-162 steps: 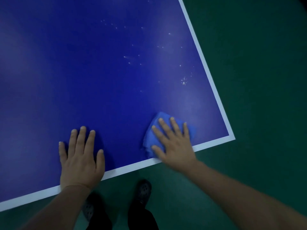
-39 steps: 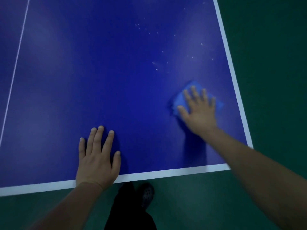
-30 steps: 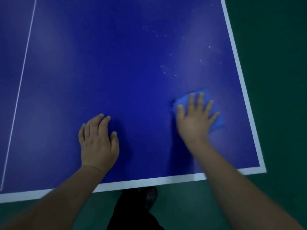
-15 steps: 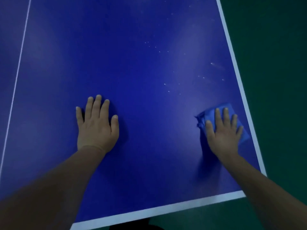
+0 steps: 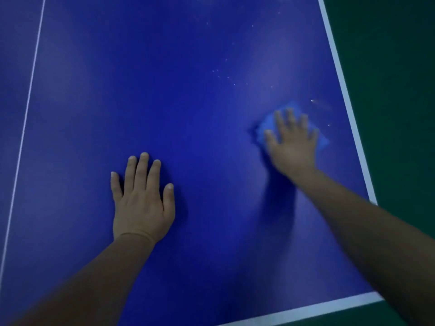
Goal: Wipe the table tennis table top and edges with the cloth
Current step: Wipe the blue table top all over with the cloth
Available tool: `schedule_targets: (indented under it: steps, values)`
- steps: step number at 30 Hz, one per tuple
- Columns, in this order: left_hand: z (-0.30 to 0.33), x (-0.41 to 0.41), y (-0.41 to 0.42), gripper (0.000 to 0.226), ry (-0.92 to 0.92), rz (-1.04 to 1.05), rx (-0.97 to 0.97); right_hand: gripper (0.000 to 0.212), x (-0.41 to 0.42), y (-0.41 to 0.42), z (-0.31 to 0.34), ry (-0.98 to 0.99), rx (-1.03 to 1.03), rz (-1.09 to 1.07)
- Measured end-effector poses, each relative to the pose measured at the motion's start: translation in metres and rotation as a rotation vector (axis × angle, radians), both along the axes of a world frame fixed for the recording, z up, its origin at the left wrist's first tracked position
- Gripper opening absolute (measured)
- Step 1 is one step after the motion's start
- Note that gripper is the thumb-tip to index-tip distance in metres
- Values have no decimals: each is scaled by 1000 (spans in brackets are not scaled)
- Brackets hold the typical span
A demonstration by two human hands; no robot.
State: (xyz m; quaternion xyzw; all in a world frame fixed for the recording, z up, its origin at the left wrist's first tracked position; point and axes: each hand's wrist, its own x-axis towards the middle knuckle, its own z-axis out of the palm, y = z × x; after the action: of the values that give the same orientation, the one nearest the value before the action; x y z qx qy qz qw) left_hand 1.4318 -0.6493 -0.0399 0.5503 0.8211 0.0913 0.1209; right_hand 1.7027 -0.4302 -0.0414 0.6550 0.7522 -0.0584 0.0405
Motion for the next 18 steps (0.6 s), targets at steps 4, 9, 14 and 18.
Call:
schedule_targets:
  steps: [4,9,14,18]
  values:
    - [-1,1,1,67,24,-4,-15,71,68,24,12,45,-43,-365]
    - [0,2,1,66,33,0,-27,70,-30,-29,5,27,-1,-100]
    - [1,3,1,68,55,3,-34,66,-47,-67,4,71,-41,484]
    - [0,3,2,68,59,31,-20,77,43,9,4,-11,-22,176]
